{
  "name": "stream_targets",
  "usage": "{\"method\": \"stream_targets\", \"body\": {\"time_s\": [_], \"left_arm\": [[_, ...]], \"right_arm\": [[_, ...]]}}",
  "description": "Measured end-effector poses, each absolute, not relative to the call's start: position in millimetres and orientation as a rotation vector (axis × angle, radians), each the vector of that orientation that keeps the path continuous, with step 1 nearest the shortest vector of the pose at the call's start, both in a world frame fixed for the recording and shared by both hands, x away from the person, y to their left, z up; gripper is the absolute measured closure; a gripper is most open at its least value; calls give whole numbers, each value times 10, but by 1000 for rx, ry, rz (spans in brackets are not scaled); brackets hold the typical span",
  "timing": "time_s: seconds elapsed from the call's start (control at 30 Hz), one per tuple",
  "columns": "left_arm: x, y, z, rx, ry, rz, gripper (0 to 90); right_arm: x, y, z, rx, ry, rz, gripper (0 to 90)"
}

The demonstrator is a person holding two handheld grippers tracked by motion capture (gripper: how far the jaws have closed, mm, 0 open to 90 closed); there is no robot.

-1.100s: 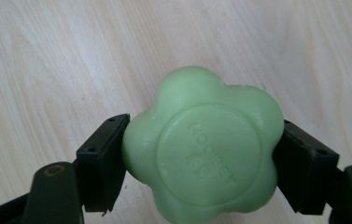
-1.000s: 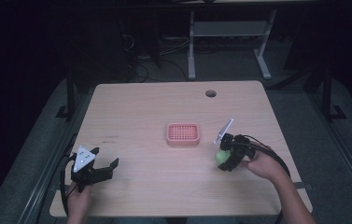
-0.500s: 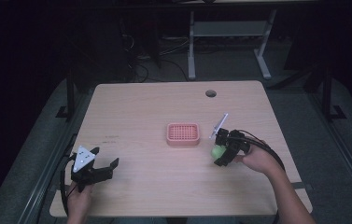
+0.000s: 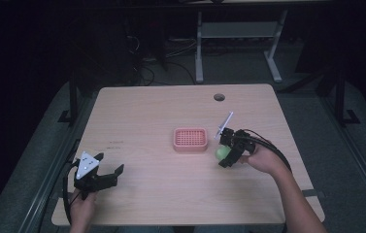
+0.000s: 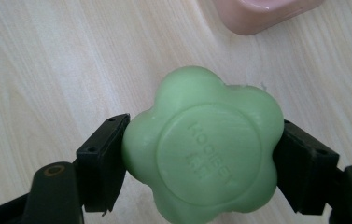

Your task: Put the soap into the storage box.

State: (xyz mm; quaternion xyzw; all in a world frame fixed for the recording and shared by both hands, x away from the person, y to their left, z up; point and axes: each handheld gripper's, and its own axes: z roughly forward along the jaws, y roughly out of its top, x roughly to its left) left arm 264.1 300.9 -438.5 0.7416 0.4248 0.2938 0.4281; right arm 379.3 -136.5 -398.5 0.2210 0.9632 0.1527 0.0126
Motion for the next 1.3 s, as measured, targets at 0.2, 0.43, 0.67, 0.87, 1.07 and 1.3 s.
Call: {"method": "stream_targets", "body": {"time_s": [0.2,0.43,0.67,0.87,1.07,1.3], "left_arm": [[2639,3011,-4383,1846,1060,735,143],[2639,3010,-4382,1845,1060,733,143],[2643,3015,-4384,1844,1060,733,143],[2643,3019,-4383,1846,1060,733,143],[2648,3014,-4383,1844,1060,733,142],[2648,3015,-4380,1845,1058,732,143]], "right_arm": [[3851,-1290,-3982,674,3008,477,258],[3911,-1211,-3948,664,3011,478,258],[3982,-1111,-3916,645,3016,463,258],[4055,-1021,-3863,631,3011,469,258],[4134,-936,-3834,614,3009,456,258],[4251,-861,-3826,619,3013,471,257]]}}
